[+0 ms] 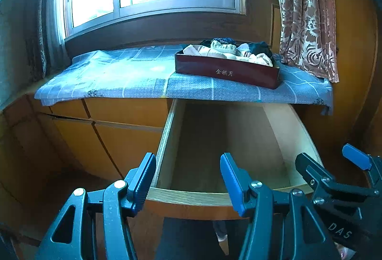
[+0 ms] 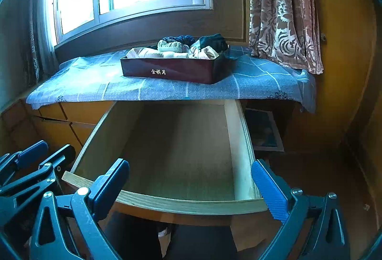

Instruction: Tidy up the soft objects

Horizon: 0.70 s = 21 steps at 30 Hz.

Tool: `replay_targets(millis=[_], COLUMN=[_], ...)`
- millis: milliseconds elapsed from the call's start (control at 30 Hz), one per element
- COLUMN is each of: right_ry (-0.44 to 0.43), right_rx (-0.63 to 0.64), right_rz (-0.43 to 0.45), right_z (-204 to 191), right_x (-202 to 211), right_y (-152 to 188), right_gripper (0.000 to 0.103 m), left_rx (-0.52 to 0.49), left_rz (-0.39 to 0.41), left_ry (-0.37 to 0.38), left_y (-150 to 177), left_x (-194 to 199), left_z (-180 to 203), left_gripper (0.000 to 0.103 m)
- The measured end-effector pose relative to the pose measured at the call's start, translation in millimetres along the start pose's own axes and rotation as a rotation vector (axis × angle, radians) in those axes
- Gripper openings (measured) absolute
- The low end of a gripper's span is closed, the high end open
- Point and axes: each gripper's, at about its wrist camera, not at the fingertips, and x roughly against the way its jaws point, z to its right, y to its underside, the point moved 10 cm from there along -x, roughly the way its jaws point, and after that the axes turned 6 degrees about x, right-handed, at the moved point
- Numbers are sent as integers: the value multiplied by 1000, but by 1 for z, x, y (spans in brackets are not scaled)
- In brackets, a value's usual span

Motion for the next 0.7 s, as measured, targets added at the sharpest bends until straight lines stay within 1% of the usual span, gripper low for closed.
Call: replay_targets(millis=[167,300,367,600,700], right_ry=[0,8,14,24,26], right_rx=[6,0,-1,-4,-3], right_rz=[4,10,11,0,3], right_z=[-1,0,1,2,2], right_x=[0,2,2,0,-1], right_y=[0,0,-1,2,0], right_gripper=[103,103,103,103,103], left_rx=[-7,-2,-2,-6,-4], left_rz=[19,0,-3,18,20], left_ry=[-8,7,3,-16,-9], left_y=[-2,2,4,2,1], left_x=[5,3,3,7,7], left_z=[1,1,1,-2,-2], left_gripper=[57,57,57,57,57])
